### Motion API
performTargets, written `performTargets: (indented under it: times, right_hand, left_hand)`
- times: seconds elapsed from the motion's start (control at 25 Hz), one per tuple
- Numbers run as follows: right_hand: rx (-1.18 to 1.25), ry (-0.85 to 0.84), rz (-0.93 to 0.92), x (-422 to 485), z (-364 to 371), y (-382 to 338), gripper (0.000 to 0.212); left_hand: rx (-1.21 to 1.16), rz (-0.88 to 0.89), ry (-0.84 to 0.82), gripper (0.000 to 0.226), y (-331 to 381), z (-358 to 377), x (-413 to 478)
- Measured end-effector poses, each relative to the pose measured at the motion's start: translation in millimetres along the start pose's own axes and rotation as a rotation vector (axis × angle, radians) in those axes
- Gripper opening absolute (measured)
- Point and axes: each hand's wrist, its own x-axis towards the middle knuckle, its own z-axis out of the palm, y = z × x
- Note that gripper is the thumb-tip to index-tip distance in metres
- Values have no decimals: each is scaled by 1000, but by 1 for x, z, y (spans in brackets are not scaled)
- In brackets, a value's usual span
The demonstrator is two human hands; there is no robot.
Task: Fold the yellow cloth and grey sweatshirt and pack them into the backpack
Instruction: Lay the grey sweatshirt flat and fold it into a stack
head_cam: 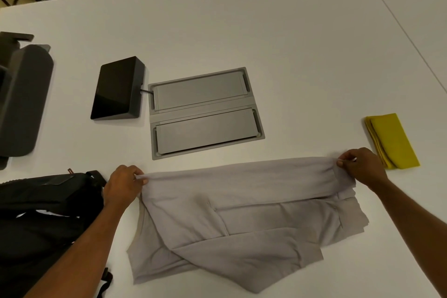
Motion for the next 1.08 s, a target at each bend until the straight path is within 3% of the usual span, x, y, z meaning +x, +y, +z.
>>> performTargets:
  times: [0.04, 0.12, 0.24, 0.32, 0.4, 0.48, 0.68, 0.76, 0.88, 1.08]
  right_hand:
    - [1, 22, 23, -3, 1, -3, 8]
    - [-35, 97, 22, -12, 5, -6, 26]
    - [-33, 246, -138, -54, 13, -23, 32]
    - [46, 108, -275, -95, 21, -41, 25]
    - [-56, -236, -395, -137, 32, -52, 43]
    - [-276, -435, -523, -165, 52, -47, 60]
    - [-478, -398, -595, -200, 82, -32, 39]
    - [-424, -423, -599, -209, 76, -33, 26]
    - [-246, -584, -549, -232, 47, -49, 26]
    - [164, -617, -639, -291, 0, -110, 7]
  left_hand:
    - [-21, -13, 22, 22, 2, -1, -5]
    - [-70, -12, 111, 32, 7, -2, -19]
    - [-136, 40, 271, 35, 17, 3, -48]
    - [-190, 82, 294, 29, 22, 12, -70]
    - [-257, 144, 262, 21, 27, 23, -93]
    - [-304, 221, 194, 27, 28, 34, -111]
    - [-293, 336, 22, 50, 14, 44, -129]
    - [-248, 310, -72, 57, 5, 42, -128]
    - [-225, 299, -154, 59, 0, 34, -121]
    - [-189, 308, -136, 35, 15, 21, -98]
